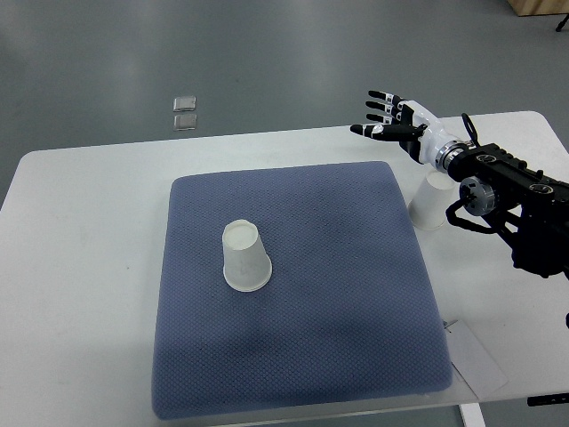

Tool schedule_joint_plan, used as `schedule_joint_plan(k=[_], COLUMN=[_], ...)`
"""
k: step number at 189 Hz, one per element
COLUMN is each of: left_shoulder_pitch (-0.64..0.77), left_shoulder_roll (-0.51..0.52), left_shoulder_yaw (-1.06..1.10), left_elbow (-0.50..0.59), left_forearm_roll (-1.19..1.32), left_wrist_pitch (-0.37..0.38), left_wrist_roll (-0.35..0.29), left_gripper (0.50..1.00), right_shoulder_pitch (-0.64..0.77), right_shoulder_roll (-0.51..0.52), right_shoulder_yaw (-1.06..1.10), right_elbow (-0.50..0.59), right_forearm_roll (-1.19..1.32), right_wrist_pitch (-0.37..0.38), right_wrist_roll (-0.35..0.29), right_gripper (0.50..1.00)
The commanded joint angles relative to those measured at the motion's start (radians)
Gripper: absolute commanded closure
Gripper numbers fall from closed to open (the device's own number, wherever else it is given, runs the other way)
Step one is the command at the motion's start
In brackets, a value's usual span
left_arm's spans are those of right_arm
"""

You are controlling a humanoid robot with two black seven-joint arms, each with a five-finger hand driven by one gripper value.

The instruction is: Stack paper cups

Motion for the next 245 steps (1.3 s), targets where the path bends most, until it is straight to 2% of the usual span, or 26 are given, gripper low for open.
schedule_joint_plan(k=[1, 245], left_shoulder_pitch=[0.0, 0.0], left_shoulder_roll=[0.0, 0.0], left_shoulder_yaw=[-0.001, -0.007], left_elbow=[-0.001, 0.001], left_forearm_roll=[0.0, 0.0], left_wrist_pitch=[-0.002, 0.0], left_wrist_roll=[-0.002, 0.0], left_gripper=[0.5, 0.5], right_shoulder_pitch=[0.0, 0.003], right_shoulder_roll=[0.0, -0.02], right_shoulder_yaw=[0.001, -0.002], right_elbow=[0.0, 0.0], right_forearm_roll=[-0.002, -0.032], right_wrist_pitch=[-0.002, 0.007], right_wrist_roll=[0.0, 0.0], right_gripper=[0.587, 0.587])
